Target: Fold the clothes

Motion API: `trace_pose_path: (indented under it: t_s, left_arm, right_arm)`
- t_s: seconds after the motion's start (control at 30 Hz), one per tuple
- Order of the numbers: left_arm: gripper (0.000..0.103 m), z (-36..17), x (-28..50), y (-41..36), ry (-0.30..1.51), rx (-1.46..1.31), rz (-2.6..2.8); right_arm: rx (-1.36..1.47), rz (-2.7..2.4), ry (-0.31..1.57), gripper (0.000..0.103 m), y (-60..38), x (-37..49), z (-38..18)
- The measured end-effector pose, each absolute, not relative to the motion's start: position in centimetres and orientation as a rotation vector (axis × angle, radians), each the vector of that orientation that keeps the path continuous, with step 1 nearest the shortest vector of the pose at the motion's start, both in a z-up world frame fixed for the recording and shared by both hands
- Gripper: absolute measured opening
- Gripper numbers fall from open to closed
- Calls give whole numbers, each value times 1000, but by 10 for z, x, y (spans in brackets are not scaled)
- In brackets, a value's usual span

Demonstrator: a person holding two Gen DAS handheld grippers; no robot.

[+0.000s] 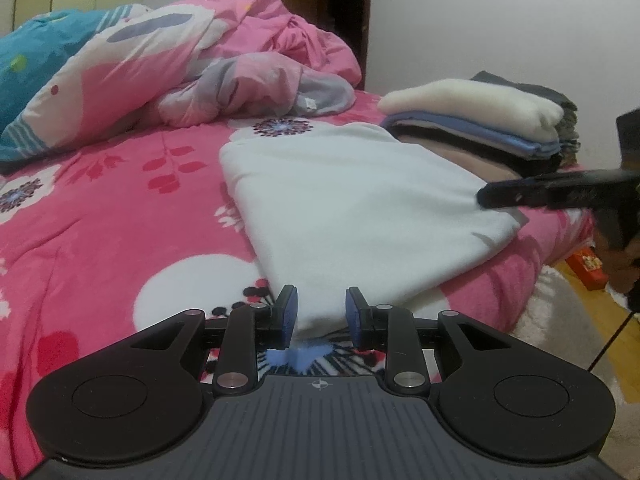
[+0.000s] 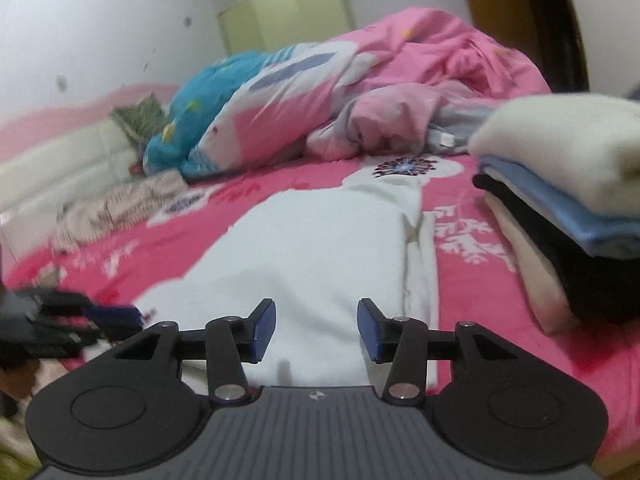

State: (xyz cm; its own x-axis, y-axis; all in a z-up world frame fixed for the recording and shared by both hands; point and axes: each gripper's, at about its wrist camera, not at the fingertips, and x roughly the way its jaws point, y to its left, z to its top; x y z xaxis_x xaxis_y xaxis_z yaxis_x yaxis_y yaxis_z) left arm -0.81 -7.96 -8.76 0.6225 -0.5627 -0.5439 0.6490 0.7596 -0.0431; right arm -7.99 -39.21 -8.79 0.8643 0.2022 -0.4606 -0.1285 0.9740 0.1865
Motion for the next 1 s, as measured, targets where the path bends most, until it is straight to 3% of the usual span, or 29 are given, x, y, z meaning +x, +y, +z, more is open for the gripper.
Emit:
trace_pose_path:
  t_s: [0.03,0.07,0.23,0.4,0.5,0.6,0.77,1.0]
  left_arm:
    - [26,-87,-8,-79,567,158,-695]
    - [26,-87,-8,-78,567,155,-691]
    - [26,-84,-7,-72,560,132,-672]
    - [26,-83,2,-65,575,56,-667]
    - [26,-80,6,-67,570,34,-685]
    - [26,-74,9,-79,540,46,-724]
    - [28,-74,13,-110,478,101,-780]
    - [28,-102,16,-116,557,116,-776]
  right_arm:
    - [164,208,490,26,-390,-82,-88]
    - [193,258,479,0,-390,-87,-87]
    - [335,509,418,0,-388,-111,-84]
    - [489,825,645,1,-371,-128,-107]
    - [329,728,803,10,-356,-129,-116]
    - [265,589,712,22,-365,-128,-97]
    - [199,332,443,23,-383,-99,-60]
    - [-108,88,637,19,-392,-57,-87]
